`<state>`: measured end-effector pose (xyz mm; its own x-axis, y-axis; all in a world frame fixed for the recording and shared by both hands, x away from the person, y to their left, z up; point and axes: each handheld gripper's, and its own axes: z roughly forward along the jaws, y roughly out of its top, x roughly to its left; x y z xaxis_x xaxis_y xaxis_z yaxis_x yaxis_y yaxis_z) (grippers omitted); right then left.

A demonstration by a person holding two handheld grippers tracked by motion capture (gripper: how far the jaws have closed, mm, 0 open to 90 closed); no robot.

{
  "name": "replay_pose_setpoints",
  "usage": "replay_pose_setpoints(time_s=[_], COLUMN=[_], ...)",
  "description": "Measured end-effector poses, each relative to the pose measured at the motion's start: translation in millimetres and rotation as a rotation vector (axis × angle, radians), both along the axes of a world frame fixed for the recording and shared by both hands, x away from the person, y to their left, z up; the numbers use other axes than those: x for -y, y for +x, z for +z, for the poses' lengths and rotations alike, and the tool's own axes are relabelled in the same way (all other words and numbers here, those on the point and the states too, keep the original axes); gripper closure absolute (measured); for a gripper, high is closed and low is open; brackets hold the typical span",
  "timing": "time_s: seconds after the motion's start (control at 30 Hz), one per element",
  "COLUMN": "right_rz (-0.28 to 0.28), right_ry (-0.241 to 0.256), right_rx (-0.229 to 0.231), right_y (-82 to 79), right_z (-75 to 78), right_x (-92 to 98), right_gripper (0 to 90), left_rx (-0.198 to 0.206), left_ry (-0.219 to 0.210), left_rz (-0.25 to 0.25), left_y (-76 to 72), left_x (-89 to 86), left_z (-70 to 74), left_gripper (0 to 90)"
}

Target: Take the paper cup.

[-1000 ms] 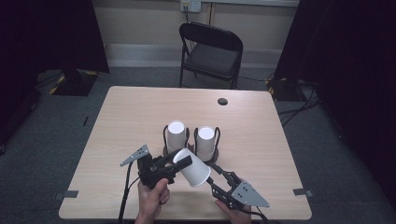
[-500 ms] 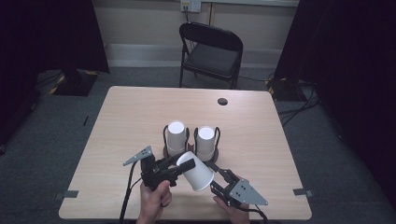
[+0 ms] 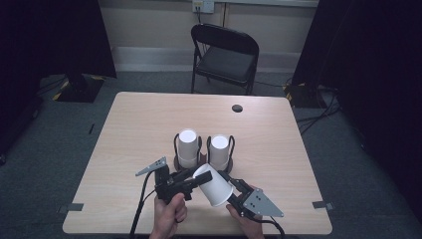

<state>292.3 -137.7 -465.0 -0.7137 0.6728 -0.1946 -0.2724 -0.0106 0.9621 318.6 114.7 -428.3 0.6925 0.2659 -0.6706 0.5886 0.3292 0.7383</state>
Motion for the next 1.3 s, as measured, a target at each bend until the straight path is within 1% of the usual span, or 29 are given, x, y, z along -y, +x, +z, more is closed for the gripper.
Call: replay_pose_setpoints(time_s=[0.13, 0.2, 0.27, 0.33, 0.4, 0.43, 0.47, 0.5, 0.57, 0.6, 0.67, 0.7, 0.73, 0.77, 0.8, 0.87, 0.9, 0.97, 1.03, 1.1, 1.13, 1.17, 1.2, 1.3], right_rz=[0.003, 0.003, 0.008, 0.006, 0.009, 0.009, 0.006, 0.001, -0.004, -0.008, -0.013, -0.019, -0.020, -0.027, -0.036, -0.053, -0.058, -0.068, -0.069, -0.067, -0.052, -0.049, -0.057, -0.053], right_ry=[-0.011, -0.011, -0.021, -0.027, -0.032, -0.034, -0.037, -0.034, -0.033, -0.034, -0.033, -0.029, -0.030, -0.030, -0.035, -0.045, -0.049, -0.056, -0.054, -0.060, -0.066, -0.078, -0.090, -0.110], right_rx=[0.007, 0.004, 0.002, -0.002, -0.006, -0.010, -0.015, -0.018, -0.027, -0.033, -0.038, -0.042, -0.045, -0.048, -0.053, -0.061, -0.060, -0.072, -0.087, -0.097, -0.121, -0.142, -0.152, -0.191], right_y=[-1.1, -1.0, -1.2, -1.5, -1.6, -1.8, -1.7, -1.4, -1.1, -1.2, -1.3, -1.4, -1.1, -0.9, -1.1, -2.1, -2.1, -2.8, -2.8, -1.8, -1.6, -1.9, -1.3, -0.6], right_z=[-1.0, -1.7, -1.8, -1.6, -1.3, -1.1, -1.0, -1.2, -0.7, -0.2, 0.4, 0.6, 0.8, 0.8, 1.0, 1.8, 2.5, 3.8, 4.9, 5.5, 5.7, 5.8, 5.9, 5.4], right_x=[-2.1, -3.1, -3.4, -3.0, -2.2, -1.8, -1.5, -1.0, 1.3, 2.6, 5.5, 6.9, 7.9, 8.7, 9.8, 12.2, 13.9, 17.1, 19.7, 21.0, 21.6, 21.9, 22.0, 22.9], right_gripper=[85.9, 86.2, 86.9, 87.2, 87.2, 87.3, 87.3, 87.3, 87.3, 87.3, 87.3, 87.3, 87.3, 87.3, 87.3, 87.3, 87.4, 87.4, 87.4, 87.3, 87.3, 87.4, 87.4, 87.4], left_rx=[-0.011, -0.006, -0.005, 0.007, 0.028, 0.038, 0.041, 0.048, 0.064, 0.076, 0.107, 0.120, 0.151, 0.158, 0.174, 0.203, 0.212, 0.220, 0.223, 0.236, 0.243, 0.246, 0.249, 0.255], left_ry=[0.001, 0.015, 0.012, 0.033, 0.053, 0.066, 0.069, 0.057, 0.084, 0.084, 0.109, 0.112, 0.120, 0.129, 0.146, 0.171, 0.178, 0.195, 0.195, 0.201, 0.210, 0.215, 0.221, 0.261], left_rz=[-0.003, -0.005, 0.010, 0.018, 0.023, 0.041, 0.056, 0.064, 0.086, 0.091, 0.107, 0.114, 0.124, 0.145, 0.156, 0.153, 0.160, 0.158, 0.165, 0.144, 0.134, 0.132, 0.133, 0.156], left_y=[2.4, 2.5, 2.2, 2.2, 2.0, 1.2, 1.0, 1.4, 1.9, 2.2, 1.4, 0.7, -0.2, -1.2, -1.2, -2.1, -2.4, -1.8, -2.1, -2.4, -2.3, -2.8, -3.1, -3.6], left_x=[-3.0, -4.3, -4.7, -6.4, -6.6, -6.6, -6.8, -7.3, -9.6, -10.1, -11.9, -12.4, -13.6, -14.4, -15.3, -16.1, -16.0, -17.9, -18.8, -19.2, -19.6, -19.4, -19.3, -17.9], left_z=[-1.2, -1.5, -1.6, -0.6, 0.7, 1.9, 3.0, 3.5, 5.9, 6.7, 9.1, 9.6, 9.6, 10.0, 9.9, 9.4, 8.8, 7.3, 6.5, 6.0, 5.6, 5.4, 5.1, 4.1], left_gripper=[33.2, 33.0, 32.4, 32.0, 31.9, 31.3, 30.4, 30.2, 29.0, 28.4, 27.7, 27.1, 25.4, 23.0, 21.4, 20.5, 19.8, 19.2, 18.3, 15.3, 15.3, 15.1, 15.1, 15.5])
